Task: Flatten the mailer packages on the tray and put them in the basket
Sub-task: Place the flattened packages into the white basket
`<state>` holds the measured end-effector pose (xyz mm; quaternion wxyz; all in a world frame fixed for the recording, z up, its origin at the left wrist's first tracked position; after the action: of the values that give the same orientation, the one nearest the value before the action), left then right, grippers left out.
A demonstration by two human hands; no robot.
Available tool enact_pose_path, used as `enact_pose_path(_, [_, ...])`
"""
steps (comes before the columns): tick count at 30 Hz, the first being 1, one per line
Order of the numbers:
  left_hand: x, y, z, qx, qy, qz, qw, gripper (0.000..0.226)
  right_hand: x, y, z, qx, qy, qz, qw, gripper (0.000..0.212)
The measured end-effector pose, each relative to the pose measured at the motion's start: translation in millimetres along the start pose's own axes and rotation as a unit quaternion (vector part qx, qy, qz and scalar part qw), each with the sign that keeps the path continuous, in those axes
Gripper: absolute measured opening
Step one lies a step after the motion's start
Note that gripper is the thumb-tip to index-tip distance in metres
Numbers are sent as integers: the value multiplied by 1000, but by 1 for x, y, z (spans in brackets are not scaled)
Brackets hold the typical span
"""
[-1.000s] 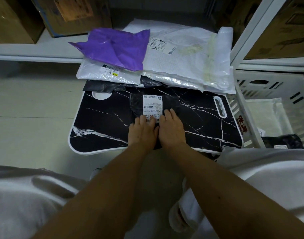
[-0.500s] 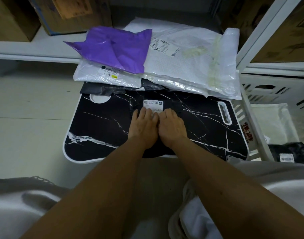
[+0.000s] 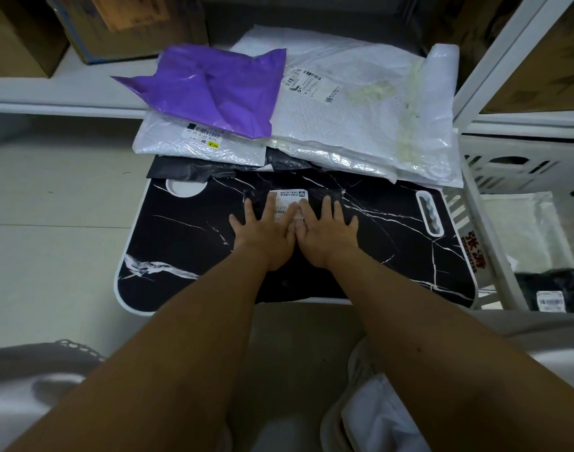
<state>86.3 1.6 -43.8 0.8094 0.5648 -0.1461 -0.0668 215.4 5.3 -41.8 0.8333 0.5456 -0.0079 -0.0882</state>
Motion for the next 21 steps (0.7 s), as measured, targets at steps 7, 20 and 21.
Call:
enact_pose_path(7, [-4, 1, 1, -41, 81, 0, 996, 68, -5, 3, 6, -5, -49, 18, 999, 56])
enact_pose_path(20, [10, 7, 22, 1, 124, 71, 990, 63, -4, 3, 28, 84, -89, -60, 991, 53])
enact_pose_path(21, [11, 8, 26, 8, 127, 82, 988, 62, -2, 3, 32, 96, -100, -74, 988, 53])
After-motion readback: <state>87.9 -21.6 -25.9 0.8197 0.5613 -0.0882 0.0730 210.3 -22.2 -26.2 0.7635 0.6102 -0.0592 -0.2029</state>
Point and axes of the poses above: each hand's wrist, its own z-axis away from the middle knuckle, its own y-axis out of the back of the hand, x = y × z, the point moved 2 cm from there along -z, towards the middle knuckle, and after that the axes turned 10 degrees about -y, right-handed, at the moved point
